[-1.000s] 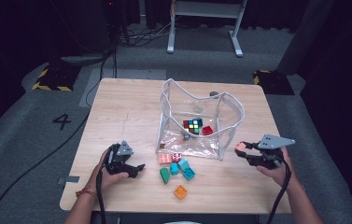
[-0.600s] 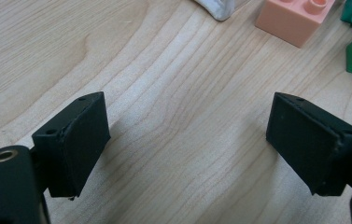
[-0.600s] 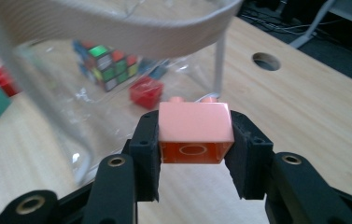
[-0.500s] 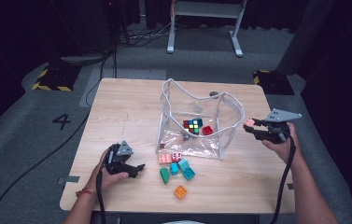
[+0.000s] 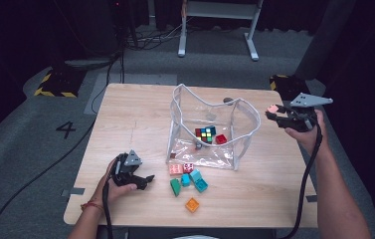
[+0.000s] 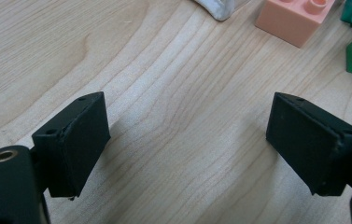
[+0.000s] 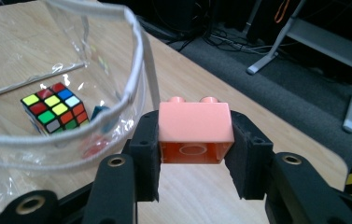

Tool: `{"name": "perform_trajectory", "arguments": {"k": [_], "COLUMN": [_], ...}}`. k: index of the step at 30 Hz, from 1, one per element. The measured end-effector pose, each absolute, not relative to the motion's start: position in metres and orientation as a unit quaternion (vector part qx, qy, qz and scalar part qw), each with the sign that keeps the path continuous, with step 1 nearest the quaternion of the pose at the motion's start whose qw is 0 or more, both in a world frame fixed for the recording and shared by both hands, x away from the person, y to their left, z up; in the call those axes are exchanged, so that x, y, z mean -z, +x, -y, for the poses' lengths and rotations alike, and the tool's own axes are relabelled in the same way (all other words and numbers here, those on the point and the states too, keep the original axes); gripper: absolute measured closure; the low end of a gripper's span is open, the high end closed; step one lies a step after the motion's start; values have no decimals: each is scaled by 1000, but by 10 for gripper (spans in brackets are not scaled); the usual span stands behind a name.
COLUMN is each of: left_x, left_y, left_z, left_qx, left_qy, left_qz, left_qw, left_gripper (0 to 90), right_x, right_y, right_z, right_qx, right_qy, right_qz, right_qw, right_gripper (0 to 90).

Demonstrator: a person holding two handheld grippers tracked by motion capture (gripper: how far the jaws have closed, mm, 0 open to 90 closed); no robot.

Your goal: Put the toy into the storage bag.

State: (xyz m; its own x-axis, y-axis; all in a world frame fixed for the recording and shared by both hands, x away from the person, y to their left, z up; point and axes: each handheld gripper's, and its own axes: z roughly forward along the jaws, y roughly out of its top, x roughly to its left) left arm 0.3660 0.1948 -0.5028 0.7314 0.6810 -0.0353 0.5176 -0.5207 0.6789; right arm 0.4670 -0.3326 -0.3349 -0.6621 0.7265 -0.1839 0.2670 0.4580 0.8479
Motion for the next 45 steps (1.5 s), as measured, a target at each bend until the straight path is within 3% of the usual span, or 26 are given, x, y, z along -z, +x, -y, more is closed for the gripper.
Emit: {"name": "perform_trajectory", "arguments": {"k": [11,20,45], "left_x": [503,503,503], "left_y": [366,366,366], "left_z": [-195,-195,-195], "left_qx": [-118,-118,-118], "left_qy": [864,864,864], "left_qz": [-347,-347,-347], "left_qw": [345,345,345], "left_gripper": [134,135,135], "right_x": [303,295,315], "right_y": [470,470,482], "right_z": [317,281,222], "right_qx": [-442,-452,-421], "right_qy": [284,246,149], "right_qz": [-804,-819,-876], "right_qw": [278,254,180], "right_gripper": [594,594,593]}}
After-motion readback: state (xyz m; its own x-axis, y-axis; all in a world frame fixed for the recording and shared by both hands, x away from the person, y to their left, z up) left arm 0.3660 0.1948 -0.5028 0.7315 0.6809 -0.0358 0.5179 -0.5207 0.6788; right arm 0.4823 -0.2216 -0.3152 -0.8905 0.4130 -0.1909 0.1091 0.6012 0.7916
